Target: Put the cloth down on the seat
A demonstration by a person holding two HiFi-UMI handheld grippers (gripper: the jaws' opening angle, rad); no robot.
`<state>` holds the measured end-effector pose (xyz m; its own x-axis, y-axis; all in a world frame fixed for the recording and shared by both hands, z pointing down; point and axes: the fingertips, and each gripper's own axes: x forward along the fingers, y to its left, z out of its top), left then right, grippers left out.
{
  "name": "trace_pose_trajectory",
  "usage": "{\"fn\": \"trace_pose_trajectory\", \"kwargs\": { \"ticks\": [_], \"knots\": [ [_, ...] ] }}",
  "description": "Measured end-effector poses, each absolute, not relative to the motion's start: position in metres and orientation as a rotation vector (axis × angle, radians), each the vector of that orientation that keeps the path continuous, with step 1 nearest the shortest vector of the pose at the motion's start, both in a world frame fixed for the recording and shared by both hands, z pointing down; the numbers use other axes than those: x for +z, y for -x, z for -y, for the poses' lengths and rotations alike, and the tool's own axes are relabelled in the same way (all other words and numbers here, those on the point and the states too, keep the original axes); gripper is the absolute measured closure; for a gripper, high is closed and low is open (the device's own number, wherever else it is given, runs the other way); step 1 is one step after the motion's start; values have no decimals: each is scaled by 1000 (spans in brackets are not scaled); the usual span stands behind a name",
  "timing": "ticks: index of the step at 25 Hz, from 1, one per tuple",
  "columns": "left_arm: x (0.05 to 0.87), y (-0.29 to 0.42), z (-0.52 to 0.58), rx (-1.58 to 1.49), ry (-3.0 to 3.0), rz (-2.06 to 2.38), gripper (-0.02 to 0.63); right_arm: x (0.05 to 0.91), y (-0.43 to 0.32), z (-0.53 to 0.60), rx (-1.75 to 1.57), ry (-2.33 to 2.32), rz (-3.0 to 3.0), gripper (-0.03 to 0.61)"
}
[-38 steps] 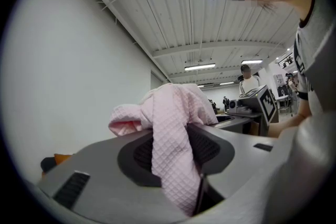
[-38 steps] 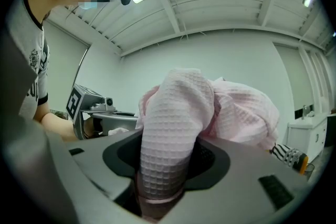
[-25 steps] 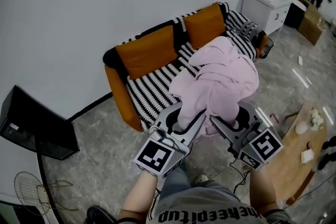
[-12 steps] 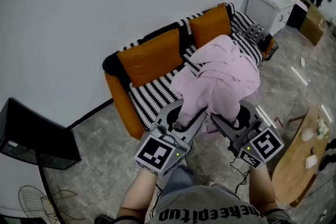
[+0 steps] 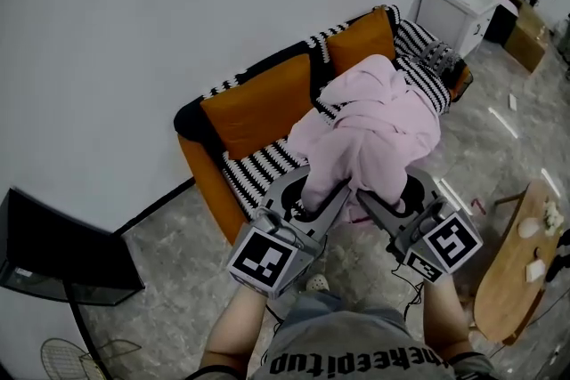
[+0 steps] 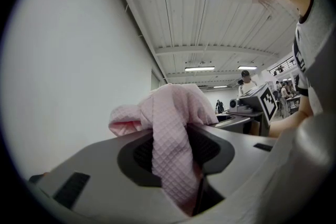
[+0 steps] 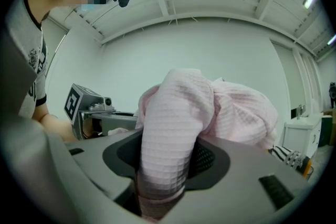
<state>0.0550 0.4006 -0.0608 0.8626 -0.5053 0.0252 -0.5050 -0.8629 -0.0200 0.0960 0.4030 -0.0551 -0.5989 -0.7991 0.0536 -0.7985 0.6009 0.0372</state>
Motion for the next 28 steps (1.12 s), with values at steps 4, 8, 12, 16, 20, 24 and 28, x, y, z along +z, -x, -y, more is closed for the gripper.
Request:
{"fn": "trace_pose_trajectory", "kwargs": {
  "ticks": [4,8,12,16,20,24,28],
  "knots": [
    [-58,-45,-386,-7,2979,-786,445,-53,-88,-391,-27,-1398,2731,344],
    [-57,-42,-375,14,3004,-783,445,-50,-84,-381,-28,-1413,2700,342],
    [-54,-44,-366,10,3001,-776,445,-48,-86,-371,-20,-1420,2697,342],
    [-54,-46,-351,8,3001,-800,445,-47,-88,-355,-16,-1409,2703,342],
    [-55,-48,-329,-20,3024,-843,445,-50,-90,-331,-14,-1373,2715,341],
    [-51,-54,-305,-15,3002,-881,445,-46,-96,-308,-6,-1328,2728,341],
    [-44,-68,-285,-20,2995,-936,445,-39,-110,-286,15,-1273,2748,342]
  ]
}}
